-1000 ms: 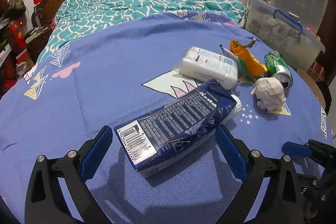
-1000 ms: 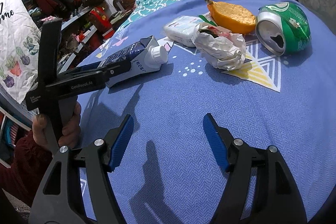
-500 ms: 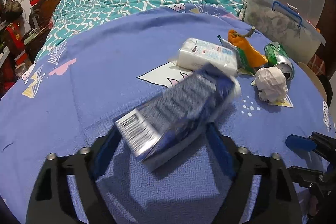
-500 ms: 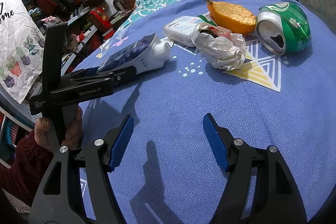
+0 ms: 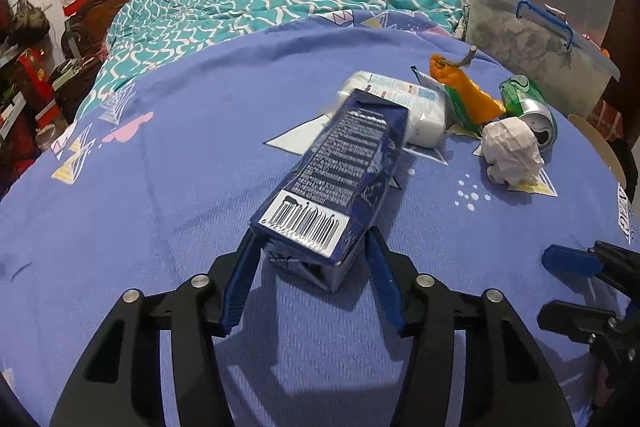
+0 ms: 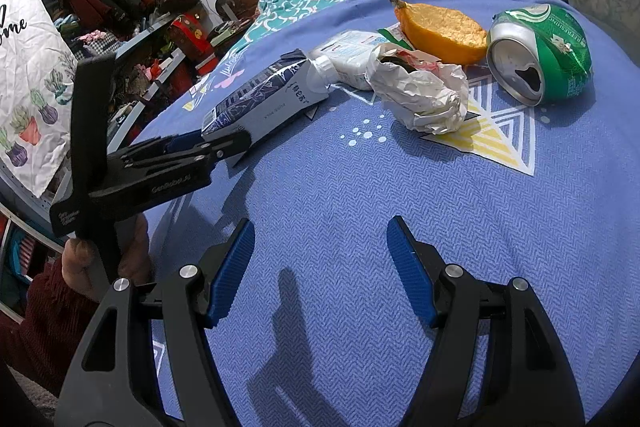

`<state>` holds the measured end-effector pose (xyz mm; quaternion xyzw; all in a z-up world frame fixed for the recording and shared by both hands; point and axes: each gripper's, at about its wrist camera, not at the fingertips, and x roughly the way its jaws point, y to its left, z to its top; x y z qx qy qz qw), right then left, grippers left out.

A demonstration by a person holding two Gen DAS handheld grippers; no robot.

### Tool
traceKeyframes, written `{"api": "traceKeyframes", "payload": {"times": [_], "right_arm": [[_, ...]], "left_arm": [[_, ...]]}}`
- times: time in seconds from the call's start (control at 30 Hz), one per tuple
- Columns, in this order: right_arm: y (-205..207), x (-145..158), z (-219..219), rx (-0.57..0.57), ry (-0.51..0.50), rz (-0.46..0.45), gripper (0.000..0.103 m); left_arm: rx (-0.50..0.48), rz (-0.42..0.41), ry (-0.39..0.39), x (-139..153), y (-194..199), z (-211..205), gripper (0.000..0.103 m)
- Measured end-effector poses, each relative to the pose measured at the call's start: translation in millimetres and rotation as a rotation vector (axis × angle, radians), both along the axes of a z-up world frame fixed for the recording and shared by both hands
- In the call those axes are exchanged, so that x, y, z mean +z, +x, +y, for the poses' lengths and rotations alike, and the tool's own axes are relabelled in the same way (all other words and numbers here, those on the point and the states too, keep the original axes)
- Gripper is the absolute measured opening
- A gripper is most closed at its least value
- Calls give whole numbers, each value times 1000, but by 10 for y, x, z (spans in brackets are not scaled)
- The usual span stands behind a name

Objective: Collect trash
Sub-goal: 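Grasp the blue-and-white milk carton with the left tool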

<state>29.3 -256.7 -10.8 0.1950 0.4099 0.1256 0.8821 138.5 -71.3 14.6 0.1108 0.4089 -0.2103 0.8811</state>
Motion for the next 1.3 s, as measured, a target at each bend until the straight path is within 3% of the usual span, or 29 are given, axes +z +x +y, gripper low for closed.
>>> {"api": "traceKeyframes", "payload": {"times": [0.4,0.57,0.87,1.03,1.17,1.3], "right_arm": [[-1,-2,-4,0,0,0,70],[8,-3,-13,-2,-4,-1,70],[-18,10,-41,-15,-3,-3,70],[-28,3,-33,-18,-9,-4,70],[-28,1,-36,-20,-12,-4,70],[-42,10,-71,-45,-17,-8,70]], "left_arm": [[14,25,-21,41,-501,214,49],[53,66,-12,-4,-524,249,51],[78,34,-31,104,-476,138,75],[73,34,-21,65,-377,15,74],[96,41,4,-40,-301,-16,65],[97,53,-18,-48,-277,23,64]]}}
